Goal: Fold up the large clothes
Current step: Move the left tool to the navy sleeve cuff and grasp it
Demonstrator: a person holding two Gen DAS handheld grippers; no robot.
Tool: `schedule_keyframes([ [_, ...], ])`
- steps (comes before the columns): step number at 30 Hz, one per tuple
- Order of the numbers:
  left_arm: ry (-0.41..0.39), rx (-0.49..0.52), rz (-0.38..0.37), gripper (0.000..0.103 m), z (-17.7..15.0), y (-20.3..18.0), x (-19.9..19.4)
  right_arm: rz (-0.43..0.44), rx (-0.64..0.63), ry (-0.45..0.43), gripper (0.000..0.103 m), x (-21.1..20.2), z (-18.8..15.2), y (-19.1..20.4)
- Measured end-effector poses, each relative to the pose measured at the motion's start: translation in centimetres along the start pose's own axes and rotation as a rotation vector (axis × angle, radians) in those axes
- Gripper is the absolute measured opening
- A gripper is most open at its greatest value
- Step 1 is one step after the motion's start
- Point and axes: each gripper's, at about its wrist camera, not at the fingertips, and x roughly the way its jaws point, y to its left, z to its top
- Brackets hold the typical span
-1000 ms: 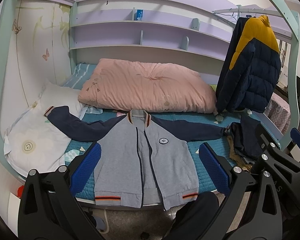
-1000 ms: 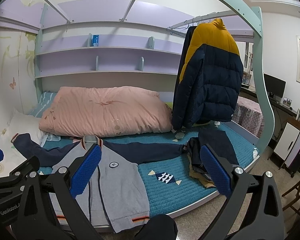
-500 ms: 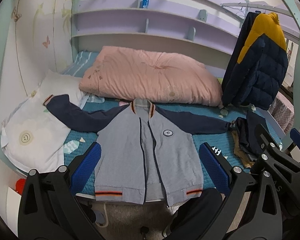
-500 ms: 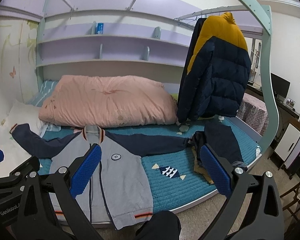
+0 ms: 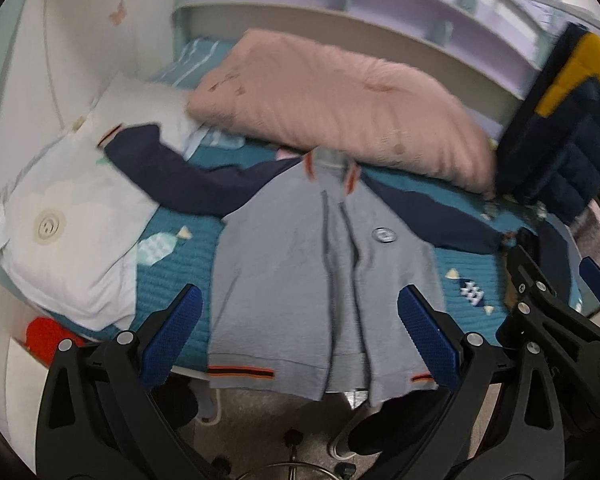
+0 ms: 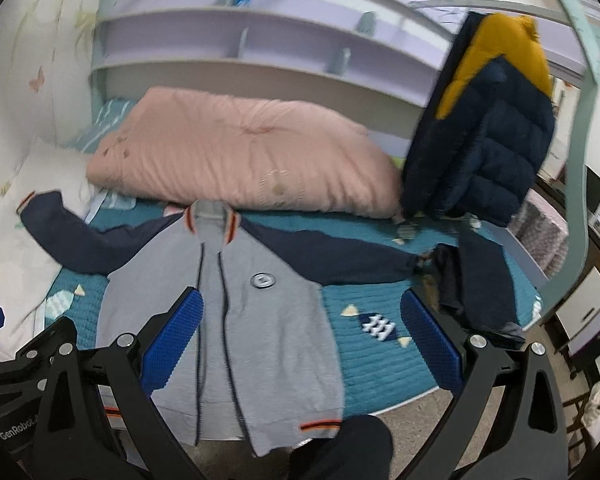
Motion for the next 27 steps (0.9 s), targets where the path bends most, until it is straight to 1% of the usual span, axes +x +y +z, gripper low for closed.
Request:
schedule_keyframes([
  [3, 0.041, -0.042, 0.033, 0.098, 0.8, 2.6, 2.4, 0.032, -0.043, 0.023, 0.096, 2.4, 0.6, 3.1],
  [6, 0.08, -0.072, 0.071, 0.098, 2.0, 5.4, 4.9, 0.089, -0.087, 0.059, 0.096, 5.2, 1.4, 6.4],
  [7, 0.093, -0.083, 0.082, 0.098, 2.5, 6.5, 5.9, 0.12, -0.107, 0.075, 0.096, 6.5, 1.8, 7.8],
  [9, 0.111, -0.102, 0.104, 0.098, 3.4, 8.6, 7.6, 0.175, -0.148, 0.093, 0.096, 8.7, 2.5, 10.1],
  [14, 0.134, -0.141, 0.175, 0.098, 6.1, 13.8, 12.1, 0.254, -0.226, 0.14, 0.095, 14.0, 4.6, 15.9],
  [17, 0.157, -0.157, 0.164, 0.098, 8.1, 16.9, 14.9, 0.303, -0.234, 0.181, 0.095, 17.5, 5.9, 19.1],
  [19, 0.172, -0.176, 0.128, 0.098, 9.4, 19.2, 16.6, 0.334, -0.237, 0.211, 0.095, 19.7, 6.6, 21.0],
  [20, 0.201, -0.197, 0.115, 0.098, 10.3, 21.0, 17.9, 0.351, -0.234, 0.227, 0.095, 21.0, 6.9, 22.0],
  [22, 0.209, -0.229, 0.089, 0.098, 11.5, 23.5, 19.3, 0.359, -0.226, 0.258, 0.095, 23.6, 7.4, 23.7],
  [24, 0.229, -0.284, 0.087, 0.098, 13.0, 27.0, 20.9, 0.388, -0.205, 0.291, 0.095, 26.1, 7.7, 25.1],
  [25, 0.233, -0.306, 0.082, 0.098, 13.5, 28.1, 21.3, 0.411, -0.194, 0.311, 0.09, 27.3, 7.8, 25.7],
  [26, 0.217, -0.331, 0.063, 0.098, 14.3, 29.8, 21.8, 0.435, -0.185, 0.331, 0.08, 28.3, 8.0, 26.4],
  [27, 0.191, -0.35, 0.064, 0.098, 15.1, 31.4, 22.2, 0.455, -0.178, 0.347, 0.076, 29.2, 8.2, 26.9],
])
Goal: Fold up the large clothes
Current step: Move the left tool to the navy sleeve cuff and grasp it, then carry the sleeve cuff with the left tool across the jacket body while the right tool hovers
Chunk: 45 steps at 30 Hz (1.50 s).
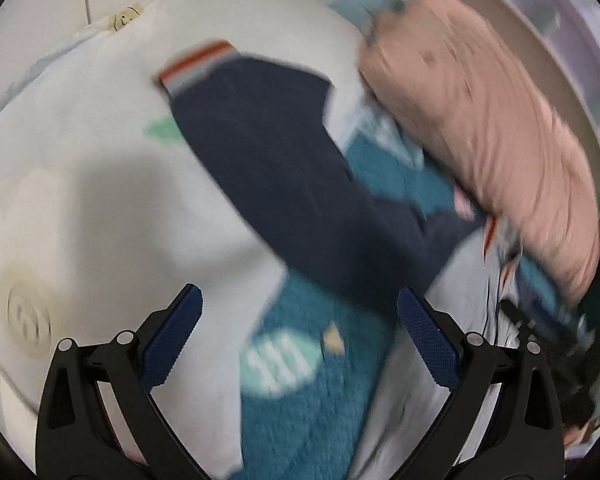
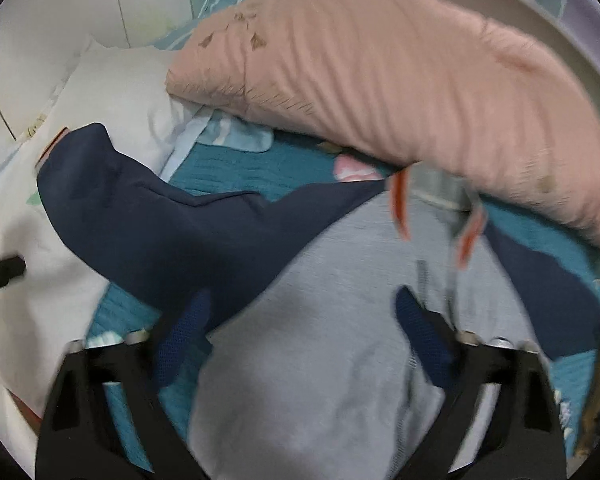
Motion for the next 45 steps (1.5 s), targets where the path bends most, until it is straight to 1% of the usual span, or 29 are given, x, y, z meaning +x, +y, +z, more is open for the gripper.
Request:
schedule_keyframes([
  [1, -0.018, -0.023, 0.011, 0.098, 1.4, 1.1, 0.3, 0.022, 0.011, 0.028, 0.068, 1.4, 0.7, 0.0],
  [2, -0.029, -0.04, 0.014, 0.098, 2.3, 1.9, 0.6, 0.02, 0.022, 0.062, 0.059, 2.6, 1.2, 0.0],
  [3, -0.039, -0.057, 0.008, 0.098, 3.7, 2.8, 0.9, 0.024, 0.032, 0.09, 0.054, 3.7, 1.7, 0.0],
  [5, -0.049, -0.09, 0.002, 0.098, 5.8, 4.2, 1.5, 0.055, 0.041, 0.132, 0.038, 5.6, 2.3, 0.3],
  [6, -0.046, -0.111, 0.011, 0.098, 6.7, 4.8, 1.7, 0.058, 0.041, 0.15, 0.033, 6.3, 2.5, 0.5],
  [7, -0.05, -0.132, -0.002, 0.098, 7.7, 5.4, 1.9, 0.059, 0.038, 0.172, 0.027, 7.3, 2.7, 0.7],
  [9, -0.067, -0.145, -0.055, 0.098, 9.0, 6.1, 2.2, 0.074, 0.034, 0.217, 0.02, 9.3, 2.7, 1.1],
  [10, -0.063, -0.161, -0.061, 0.098, 9.6, 6.4, 2.7, 0.074, 0.031, 0.24, 0.015, 10.1, 2.6, 1.2],
  [13, -0.059, -0.168, -0.067, 0.098, 10.9, 7.0, 4.3, 0.065, 0.031, 0.328, 0.013, 13.6, 1.9, 1.5],
  [14, -0.047, -0.173, -0.045, 0.098, 11.4, 7.2, 5.2, 0.047, 0.017, 0.351, 0.012, 14.9, 1.6, 1.5],
  [15, -0.043, -0.188, -0.026, 0.098, 11.8, 7.6, 6.1, 0.048, 0.015, 0.345, 0.011, 15.6, 1.3, 1.5],
  [17, -0.051, -0.217, -0.02, 0.096, 12.6, 8.6, 7.6, 0.037, 0.003, 0.331, 0.011, 15.4, 1.2, 1.8],
  [18, -0.066, -0.238, -0.022, 0.092, 12.7, 8.9, 7.7, 0.031, -0.014, 0.327, 0.011, 15.3, 1.2, 2.0],
  [19, -0.086, -0.244, -0.006, 0.071, 12.7, 8.9, 7.4, 0.024, -0.042, 0.323, 0.011, 15.4, 1.0, 2.4],
  [20, -0.11, -0.218, 0.026, 0.047, 12.7, 8.5, 7.1, 0.024, -0.05, 0.321, 0.011, 15.4, 1.0, 2.4],
  [21, -0.114, -0.177, 0.029, 0.046, 12.8, 8.2, 6.9, 0.028, -0.052, 0.318, 0.011, 15.3, 0.9, 2.4],
  [22, -0.112, -0.166, 0.016, 0.041, 12.7, 8.3, 6.8, 0.032, -0.049, 0.316, 0.011, 15.3, 0.9, 2.4],
  [23, -0.114, -0.167, 0.001, 0.036, 12.8, 8.5, 6.9, 0.039, -0.04, 0.315, 0.011, 15.2, 0.8, 2.3],
  [25, -0.114, -0.164, -0.027, 0.031, 12.6, 9.0, 6.8, 0.052, -0.02, 0.309, 0.011, 15.3, 0.7, 2.0],
  [27, -0.115, -0.164, -0.045, 0.018, 12.5, 9.1, 6.3, 0.057, -0.027, 0.302, 0.011, 15.0, 0.3, 2.1],
  [31, -0.126, -0.115, -0.044, 0.017, 11.8, 7.6, 4.5, 0.072, -0.024, 0.288, 0.011, 15.1, -0.3, 1.4],
  [35, -0.135, -0.029, -0.032, 0.016, 10.4, 5.5, 2.7, 0.105, -0.016, 0.242, 0.01, 13.8, -0.8, 0.2],
  [36, -0.135, -0.005, -0.018, 0.016, 10.0, 4.6, 2.2, 0.113, -0.015, 0.235, 0.009, 13.5, -0.9, 0.0],
  [37, -0.136, 0.012, -0.013, 0.016, 9.7, 3.9, 1.7, 0.118, -0.005, 0.232, 0.003, 13.0, -1.0, -0.4],
  [38, -0.134, 0.027, -0.014, 0.016, 9.5, 3.1, 1.3, 0.126, 0.023, 0.238, 0.001, 12.5, -1.0, -1.0],
  [41, -0.139, 0.075, -0.026, 0.016, 8.5, 0.4, -0.2, 0.166, 0.123, 0.236, 0.001, 10.2, -1.0, -3.5],
  [45, -0.149, 0.176, -0.024, 0.016, 7.3, -4.6, -2.0, 0.169, 0.164, 0.174, 0.001, 6.0, -1.5, -7.0],
])
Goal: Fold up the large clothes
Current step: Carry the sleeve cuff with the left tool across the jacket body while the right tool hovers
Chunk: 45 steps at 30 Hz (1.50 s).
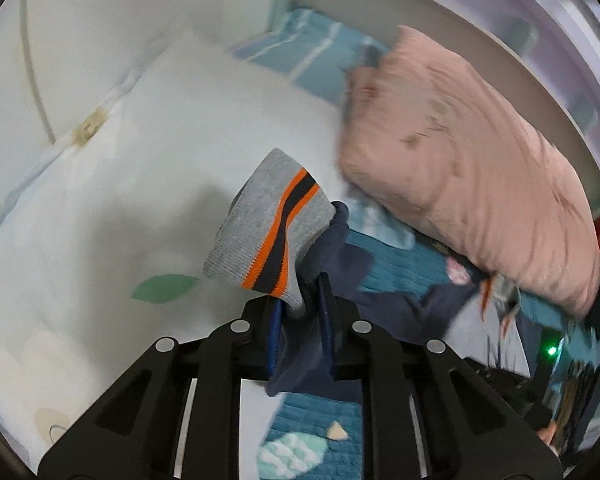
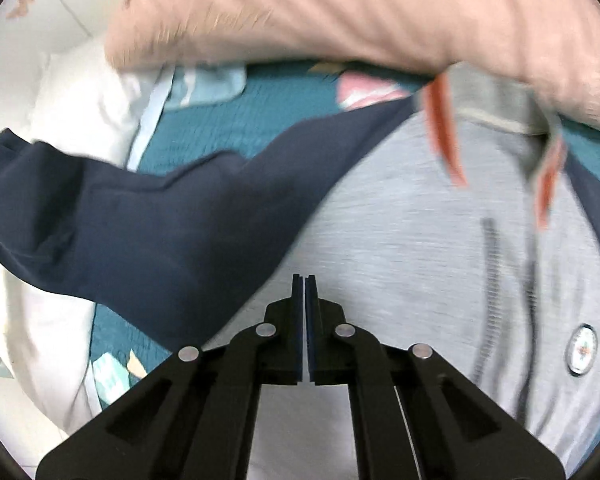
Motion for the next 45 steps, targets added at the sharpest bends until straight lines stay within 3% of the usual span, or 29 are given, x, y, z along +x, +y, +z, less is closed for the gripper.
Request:
schedule_keyframes([
  [10, 0.0, 0.121, -0.144, 0.016, -3.6, -14.0, -1.8, -0.106, 0.182, -0.139, 0.0, -10.4, -2.8, -12.1],
  [17, 0.046, 0.192, -0.253, 0.016, -7.4, -24.8, 0.6, -0.175, 0.264, -0.168, 0.0, -14.1, -5.4, -19.6],
  [21, 0.099, 0.24, -0.279, 0.016, -9.7, -30.4, 3.0, -0.191, 0.309, -0.18, 0.0, -15.5, -7.2, -23.3],
  [33, 0.221, 0.286, -0.365, 0.016, -16.2, -40.8, 9.0, -0.179, 0.346, -0.151, 0.0, -14.6, -10.6, -26.5],
  [36, 0.243, 0.344, -0.315, 0.017, -17.9, -43.0, 10.9, -0.169, 0.359, -0.143, 0.0, -14.4, -11.0, -26.9],
  [37, 0.253, 0.376, -0.268, 0.02, -18.7, -43.7, 11.6, -0.165, 0.362, -0.141, 0.0, -14.3, -11.1, -27.0],
  [39, 0.277, 0.462, -0.247, 0.039, -20.2, -45.1, 12.1, -0.166, 0.37, -0.137, 0.0, -14.2, -11.3, -27.1],
  [40, 0.268, 0.511, -0.248, 0.061, -21.1, -45.8, 12.0, -0.168, 0.375, -0.136, 0.001, -14.2, -11.5, -27.3],
  [41, 0.241, 0.54, -0.249, 0.071, -21.5, -46.0, 11.6, -0.166, 0.382, -0.135, 0.001, -14.1, -11.6, -27.4],
  [43, 0.171, 0.595, -0.235, 0.074, -22.3, -46.6, 10.5, -0.164, 0.396, -0.135, 0.001, -14.2, -11.8, -27.8],
  [45, 0.163, 0.65, -0.231, 0.076, -22.4, -47.2, 10.1, -0.169, 0.399, -0.14, 0.001, -14.4, -12.0, -28.0],
])
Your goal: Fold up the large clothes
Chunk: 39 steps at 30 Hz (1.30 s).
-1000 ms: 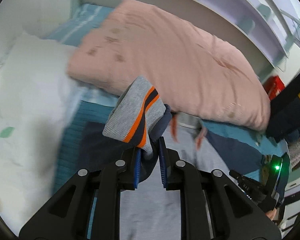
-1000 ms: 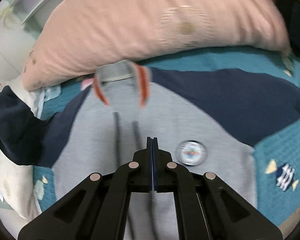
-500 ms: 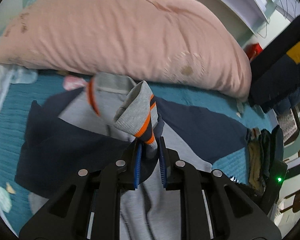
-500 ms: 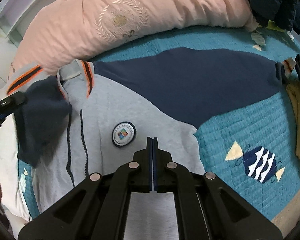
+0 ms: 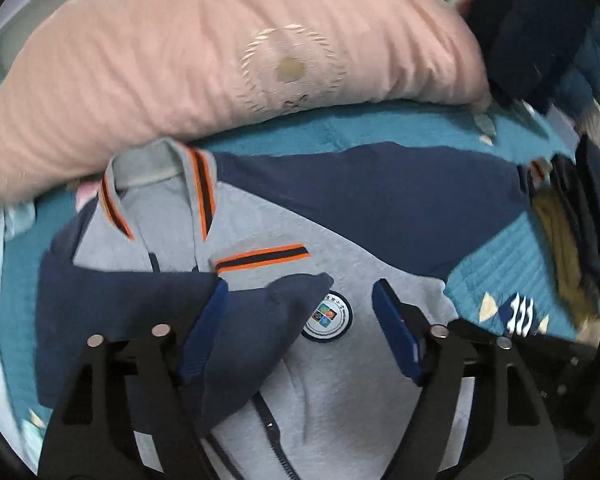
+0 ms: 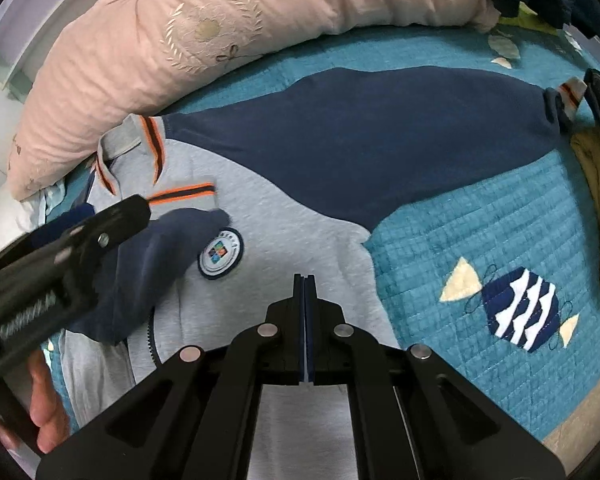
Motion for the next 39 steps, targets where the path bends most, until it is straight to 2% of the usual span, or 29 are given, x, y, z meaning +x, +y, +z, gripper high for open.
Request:
schedule_keyframes([
  [4, -0.002, -0.025, -0.008, 0.076, 0.5, 1.0, -1.3, 0.057, -0.031, 0.006, 0.002, 0.3, 0.9, 1.1],
  [9, 0.001, -0.115, 0.048, 0.078, -0.2, 6.3, -3.2, 0.103, -0.074, 0.012, 0.005, 0.8, 3.4, 4.8],
  [12, 0.026, -0.183, 0.066, 0.078, -1.4, 10.2, -3.4, 0.125, -0.091, 0.067, 0.013, 1.9, 4.6, 7.4],
  [13, 0.033, -0.203, 0.065, 0.078, -1.8, 11.1, -3.4, 0.128, -0.098, 0.074, 0.02, 2.1, 4.8, 8.2],
  [16, 0.075, -0.281, 0.071, 0.078, -3.6, 14.7, -2.7, 0.083, -0.143, 0.105, 0.047, 3.2, 5.4, 11.2],
  [19, 0.118, -0.379, 0.08, 0.078, -6.1, 18.2, -1.6, -0.003, -0.194, 0.137, 0.051, 4.8, 6.0, 14.3],
  [20, 0.134, -0.417, 0.075, 0.078, -7.1, 19.3, -1.2, -0.034, -0.213, 0.152, 0.056, 5.4, 6.1, 15.1],
  [22, 0.147, -0.478, 0.065, 0.078, -8.7, 20.9, -0.3, -0.16, -0.295, 0.195, 0.064, 7.2, 6.1, 17.1],
  [25, 0.169, -0.535, 0.045, 0.078, -10.5, 22.7, 1.1, -0.345, -0.386, 0.2, 0.063, 9.8, 5.5, 18.6],
  [26, 0.171, -0.552, 0.022, 0.077, -11.2, 23.1, 1.5, -0.346, -0.391, 0.213, 0.043, 10.4, 5.2, 18.6],
  [28, 0.144, -0.537, 0.014, 0.078, -11.6, 23.0, 1.3, -0.273, -0.331, 0.243, 0.02, 10.9, 5.0, 17.8],
  [29, 0.142, -0.524, 0.019, 0.078, -11.6, 22.8, 1.2, -0.24, -0.296, 0.239, 0.014, 10.5, 5.1, 17.3],
  [30, 0.142, -0.51, 0.026, 0.078, -11.6, 22.6, 1.2, -0.226, -0.273, 0.226, 0.013, 10.0, 5.2, 17.0],
  [33, 0.139, -0.505, 0.023, 0.078, -11.5, 22.5, 0.8, -0.151, -0.246, 0.081, 0.01, 6.2, 6.0, 16.7],
  [39, 0.09, -0.591, 0.011, 0.078, -11.2, 24.6, -0.9, 0.136, -0.227, -0.155, 0.008, -1.7, 8.6, 15.5],
])
